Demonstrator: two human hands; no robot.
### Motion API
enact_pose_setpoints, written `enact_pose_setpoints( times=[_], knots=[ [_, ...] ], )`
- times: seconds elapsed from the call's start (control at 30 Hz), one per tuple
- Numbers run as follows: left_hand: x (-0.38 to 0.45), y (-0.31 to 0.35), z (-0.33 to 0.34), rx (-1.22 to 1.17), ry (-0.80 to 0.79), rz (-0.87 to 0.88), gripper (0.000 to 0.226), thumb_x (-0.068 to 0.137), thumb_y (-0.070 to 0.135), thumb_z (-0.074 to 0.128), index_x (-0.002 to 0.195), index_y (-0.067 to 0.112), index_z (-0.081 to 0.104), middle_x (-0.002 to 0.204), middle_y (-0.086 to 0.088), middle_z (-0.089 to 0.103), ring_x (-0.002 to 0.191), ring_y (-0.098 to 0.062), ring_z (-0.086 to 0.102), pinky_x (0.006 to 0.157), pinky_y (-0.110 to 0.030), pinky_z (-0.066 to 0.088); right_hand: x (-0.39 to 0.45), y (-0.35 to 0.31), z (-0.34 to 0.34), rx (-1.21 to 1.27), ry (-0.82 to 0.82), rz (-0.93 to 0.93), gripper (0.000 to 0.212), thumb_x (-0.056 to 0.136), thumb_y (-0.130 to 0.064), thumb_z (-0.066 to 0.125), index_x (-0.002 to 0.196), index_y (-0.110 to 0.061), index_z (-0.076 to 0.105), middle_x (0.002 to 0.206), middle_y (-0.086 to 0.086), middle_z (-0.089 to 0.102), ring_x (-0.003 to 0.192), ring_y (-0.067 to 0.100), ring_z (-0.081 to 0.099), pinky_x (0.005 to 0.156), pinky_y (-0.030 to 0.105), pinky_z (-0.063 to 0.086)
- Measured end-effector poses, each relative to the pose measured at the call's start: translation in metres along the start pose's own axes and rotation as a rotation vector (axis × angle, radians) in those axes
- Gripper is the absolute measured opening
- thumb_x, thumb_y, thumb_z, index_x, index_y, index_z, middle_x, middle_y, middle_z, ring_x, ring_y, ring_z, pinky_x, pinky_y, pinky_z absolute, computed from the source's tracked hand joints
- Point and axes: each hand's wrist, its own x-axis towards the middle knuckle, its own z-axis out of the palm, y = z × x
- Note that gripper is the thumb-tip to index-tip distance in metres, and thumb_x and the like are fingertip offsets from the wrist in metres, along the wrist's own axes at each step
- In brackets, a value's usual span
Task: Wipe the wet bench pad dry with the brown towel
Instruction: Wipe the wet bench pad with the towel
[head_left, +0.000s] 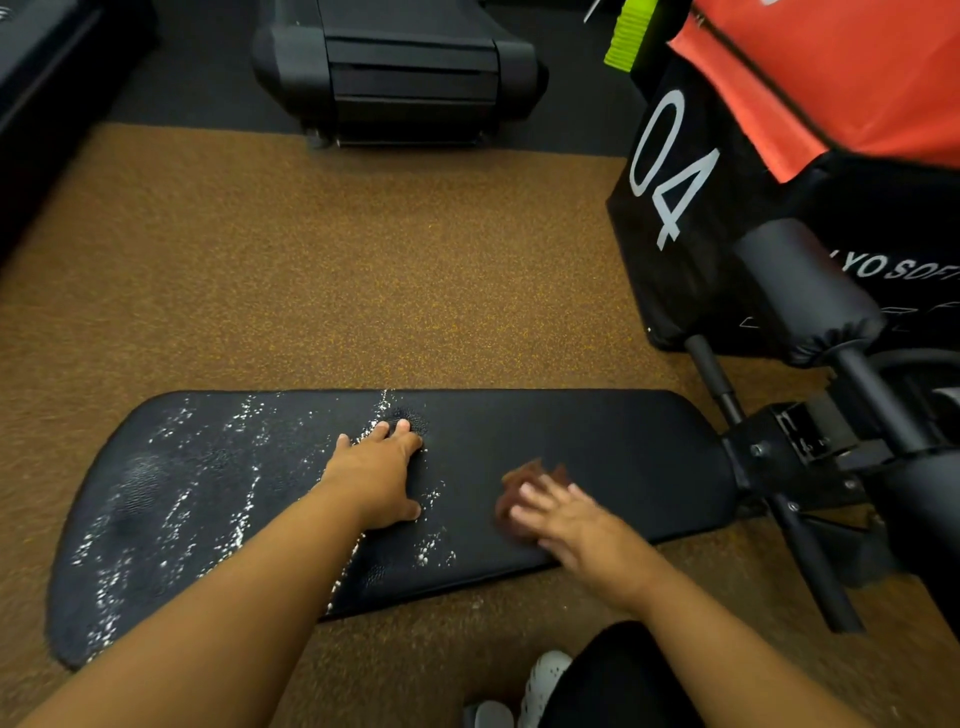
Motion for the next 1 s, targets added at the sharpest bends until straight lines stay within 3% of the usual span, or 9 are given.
enact_pose_setpoints(
  times=[0.13, 0.3, 0.37, 0.43, 0.53, 0.63, 0.8, 0.9, 1.0],
  knots=[
    [-0.001, 0.002, 0.0, 0.003, 0.002, -0.005, 0.092, 0.076, 0.044, 0.073, 0.149, 0.026, 0.019, 0.162, 0.003, 0.003, 0.149, -0.02, 0.005, 0.119, -0.053, 0.01, 0.021, -0.019, 0.011, 0.0, 0.216, 0.327, 0.044, 0.098, -0.023, 0.045, 0.142, -0.027, 0.04, 0.153, -0.006, 0.022, 0.144, 0.012, 0.009, 0.118, 0.037, 0.001],
    [-0.001, 0.003, -0.003, 0.03, -0.001, 0.0, 0.093, 0.077, 0.045, 0.072, 0.15, 0.026, 0.018, 0.162, 0.003, 0.003, 0.149, -0.02, 0.006, 0.119, -0.053, 0.01, 0.009, -0.041, 0.028, -0.022, -0.011, -0.087, 0.048, 0.093, -0.036, 0.036, 0.14, -0.03, 0.042, 0.151, -0.008, 0.027, 0.143, 0.01, 0.014, 0.116, 0.037, 0.0],
    [-0.001, 0.001, -0.002, 0.023, -0.001, 0.005, 0.092, 0.077, 0.046, 0.071, 0.15, 0.026, 0.017, 0.162, 0.003, 0.003, 0.149, -0.02, 0.005, 0.119, -0.054, 0.009, 0.018, -0.009, 0.015, -0.099, 0.065, -0.087, 0.045, 0.092, -0.031, 0.041, 0.137, -0.029, 0.046, 0.148, -0.002, 0.036, 0.141, 0.016, 0.023, 0.115, 0.044, 0.014],
    [-0.001, 0.0, 0.0, 0.01, 0.001, 0.009, 0.092, 0.078, 0.046, 0.071, 0.15, 0.027, 0.017, 0.162, 0.004, 0.002, 0.149, -0.02, 0.004, 0.119, -0.054, 0.009, 0.035, 0.015, -0.001, -0.086, 0.217, 0.18, 0.043, 0.095, -0.022, 0.046, 0.138, -0.026, 0.046, 0.149, 0.004, 0.037, 0.141, 0.023, 0.023, 0.114, 0.048, 0.018],
    [0.0, -0.001, 0.001, -0.001, 0.014, 0.014, 0.092, 0.078, 0.046, 0.071, 0.15, 0.027, 0.017, 0.162, 0.004, 0.002, 0.149, -0.02, 0.003, 0.119, -0.053, 0.009, 0.075, 0.021, -0.016, -0.102, 0.309, 0.616, 0.044, 0.102, -0.023, 0.034, 0.145, -0.025, 0.033, 0.157, 0.002, 0.021, 0.146, 0.021, 0.008, 0.116, 0.04, 0.001],
    [0.0, -0.002, 0.001, 0.009, 0.011, 0.024, 0.091, 0.078, 0.045, 0.07, 0.15, 0.026, 0.017, 0.162, 0.003, 0.002, 0.149, -0.02, 0.003, 0.119, -0.053, 0.008, 0.122, 0.008, -0.024, -0.131, 0.301, 0.834, 0.044, 0.103, -0.027, 0.027, 0.146, -0.023, 0.03, 0.157, 0.003, 0.02, 0.145, 0.023, 0.006, 0.117, 0.044, 0.002],
    [0.001, 0.0, 0.001, 0.039, 0.026, 0.03, 0.088, 0.078, 0.045, 0.069, 0.149, 0.024, 0.02, 0.162, 0.002, 0.004, 0.149, -0.021, 0.004, 0.118, -0.055, 0.008, 0.192, -0.036, -0.018, -0.121, 0.147, 0.553, 0.03, 0.1, -0.028, 0.033, 0.122, -0.026, 0.055, 0.127, 0.006, 0.058, 0.126, 0.024, 0.044, 0.112, 0.045, 0.017],
    [0.0, -0.001, 0.002, 0.044, 0.033, 0.026, 0.087, 0.078, 0.046, 0.068, 0.148, 0.025, 0.021, 0.162, 0.003, 0.003, 0.149, -0.02, 0.003, 0.117, -0.057, 0.007, 0.205, -0.043, -0.021, -0.111, 0.061, 0.386, 0.031, 0.099, -0.031, 0.035, 0.121, -0.022, 0.055, 0.126, 0.01, 0.059, 0.118, 0.029, 0.051, 0.103, 0.039, 0.03],
    [0.0, -0.003, 0.003, 0.037, 0.032, 0.032, 0.088, 0.079, 0.047, 0.068, 0.149, 0.026, 0.019, 0.162, 0.004, 0.002, 0.149, -0.02, 0.001, 0.117, -0.057, 0.006, 0.194, -0.017, -0.038, -0.005, 0.001, 0.433, 0.031, 0.099, -0.032, 0.037, 0.122, -0.022, 0.055, 0.127, 0.011, 0.059, 0.115, 0.03, 0.053, 0.093, 0.034, 0.039]
  ],
)
